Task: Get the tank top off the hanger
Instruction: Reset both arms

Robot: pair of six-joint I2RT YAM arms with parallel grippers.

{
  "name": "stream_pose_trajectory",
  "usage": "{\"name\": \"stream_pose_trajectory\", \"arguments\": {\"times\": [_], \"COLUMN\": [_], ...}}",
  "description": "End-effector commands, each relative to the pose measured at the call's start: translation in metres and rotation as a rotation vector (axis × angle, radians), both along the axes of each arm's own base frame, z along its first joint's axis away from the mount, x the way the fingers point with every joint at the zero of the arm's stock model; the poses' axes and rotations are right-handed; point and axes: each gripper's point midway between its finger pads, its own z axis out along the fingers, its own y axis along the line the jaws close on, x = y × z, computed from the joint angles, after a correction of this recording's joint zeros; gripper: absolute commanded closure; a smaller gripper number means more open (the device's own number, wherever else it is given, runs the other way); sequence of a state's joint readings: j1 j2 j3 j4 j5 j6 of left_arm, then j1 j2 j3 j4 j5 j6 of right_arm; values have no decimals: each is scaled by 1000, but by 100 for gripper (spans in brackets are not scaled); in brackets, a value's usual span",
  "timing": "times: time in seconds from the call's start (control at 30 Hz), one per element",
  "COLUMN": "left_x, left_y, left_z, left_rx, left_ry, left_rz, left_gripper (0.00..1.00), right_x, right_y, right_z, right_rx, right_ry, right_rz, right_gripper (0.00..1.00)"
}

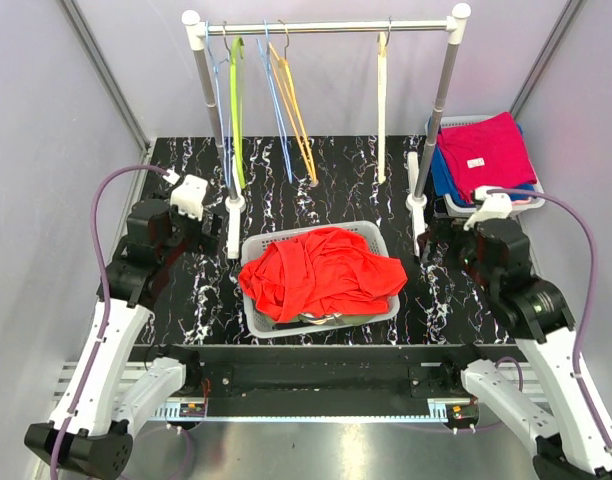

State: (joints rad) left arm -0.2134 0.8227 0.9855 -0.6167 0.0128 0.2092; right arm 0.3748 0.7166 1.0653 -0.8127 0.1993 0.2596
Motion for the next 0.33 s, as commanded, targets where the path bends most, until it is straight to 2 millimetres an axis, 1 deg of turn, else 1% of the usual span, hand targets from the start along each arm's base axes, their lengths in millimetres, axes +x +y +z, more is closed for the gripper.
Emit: {"name": "stream_pose_trajectory", "arguments": {"times": [0.0,0.07,0.1,0.17,0.3], "left_x": [10,10,12,12,16], "left_y": [-7,-8,-4,-3,5], "left_z": [8,4,2,-2,-8], "left_rx": [-123,-144,-156,-168,-193], "left_ry": [-26,-6,1,16,37], "left_rz": [11,4,21,17,40], "left_gripper": [1,1,1,1,1], "right_x": [-6,-8,-9,-9,-9], "right_y": [0,2,1,1,2], "right_z": [19,19,21,21,20], "right_rx": [64,70,74,65,60], "right_ry": [-75,-77,-85,-88,-86], "right_rz": [-11,3,1,7,15], "right_gripper": [0,0,0,0,0]}}
